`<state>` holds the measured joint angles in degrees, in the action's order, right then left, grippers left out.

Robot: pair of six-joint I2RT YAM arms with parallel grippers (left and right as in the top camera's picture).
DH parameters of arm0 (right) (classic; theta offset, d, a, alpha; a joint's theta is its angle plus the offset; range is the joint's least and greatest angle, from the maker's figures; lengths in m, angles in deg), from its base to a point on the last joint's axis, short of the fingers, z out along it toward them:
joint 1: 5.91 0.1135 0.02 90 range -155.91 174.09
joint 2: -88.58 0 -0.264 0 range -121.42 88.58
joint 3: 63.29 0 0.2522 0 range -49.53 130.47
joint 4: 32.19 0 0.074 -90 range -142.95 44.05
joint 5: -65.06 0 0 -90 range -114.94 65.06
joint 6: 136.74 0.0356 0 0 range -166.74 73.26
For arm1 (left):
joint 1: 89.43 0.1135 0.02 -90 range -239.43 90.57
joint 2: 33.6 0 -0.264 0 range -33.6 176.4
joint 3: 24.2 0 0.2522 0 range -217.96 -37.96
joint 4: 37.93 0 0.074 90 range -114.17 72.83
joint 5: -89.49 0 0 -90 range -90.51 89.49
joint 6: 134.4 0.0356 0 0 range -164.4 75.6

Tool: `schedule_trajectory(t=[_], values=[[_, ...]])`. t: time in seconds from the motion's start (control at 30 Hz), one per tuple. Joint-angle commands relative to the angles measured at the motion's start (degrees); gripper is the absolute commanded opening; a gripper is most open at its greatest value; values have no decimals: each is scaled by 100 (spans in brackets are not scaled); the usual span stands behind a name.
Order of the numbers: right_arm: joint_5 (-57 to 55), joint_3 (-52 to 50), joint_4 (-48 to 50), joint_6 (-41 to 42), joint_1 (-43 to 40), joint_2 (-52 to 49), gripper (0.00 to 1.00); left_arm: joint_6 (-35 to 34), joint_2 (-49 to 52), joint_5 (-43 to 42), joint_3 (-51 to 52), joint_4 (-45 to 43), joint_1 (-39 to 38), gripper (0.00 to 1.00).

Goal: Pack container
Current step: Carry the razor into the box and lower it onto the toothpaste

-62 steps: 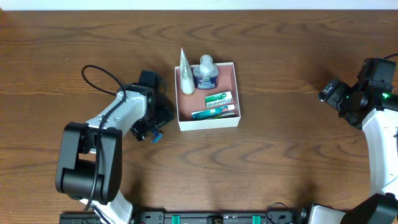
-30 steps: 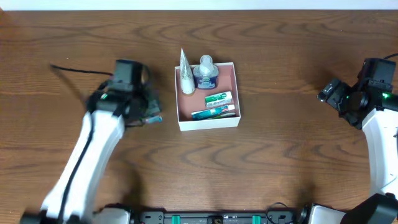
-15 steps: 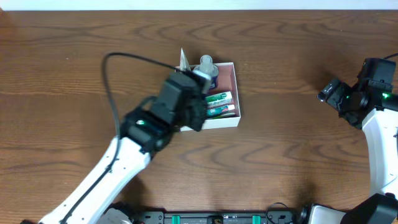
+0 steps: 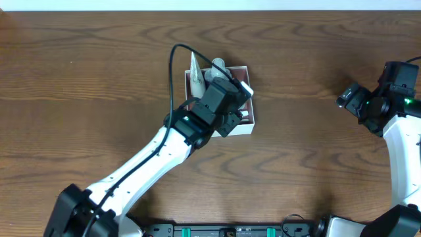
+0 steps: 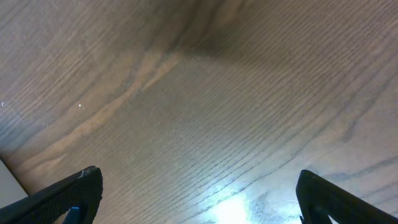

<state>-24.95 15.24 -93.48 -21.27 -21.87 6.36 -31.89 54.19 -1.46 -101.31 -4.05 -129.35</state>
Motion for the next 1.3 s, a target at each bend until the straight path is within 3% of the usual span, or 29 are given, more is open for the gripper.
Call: schedule_trajectory(t=[0.0,0.13,0.33,0.53,0.7,0.83,0.93,1.27], values=[[-63,70,-7,63,-26,46,99,208,-7,608,-37,-94,-2,90],[-63,70,-7,63,-26,46,99,232,-7,1115,-37,-48,0,93],[-63,70,-7,63,-26,46,99,164,-2,1134,-35,481,140,90],[-63,70,-7,63,-26,46,99,-761,-2,1130,-35,817,251,68],[-63,70,-7,63,-26,46,99,-1810,-2,1132,-35,935,254,25],[-63,70,-7,63,-26,46,99,-2778,-2,1130,57,1058,251,6],[-63,70,-7,63,-26,46,99,-3392,-2,1123,240,1062,251,6],[-63,70,-7,63,-26,46,99,-3480,-2,1110,380,1268,258,6]])
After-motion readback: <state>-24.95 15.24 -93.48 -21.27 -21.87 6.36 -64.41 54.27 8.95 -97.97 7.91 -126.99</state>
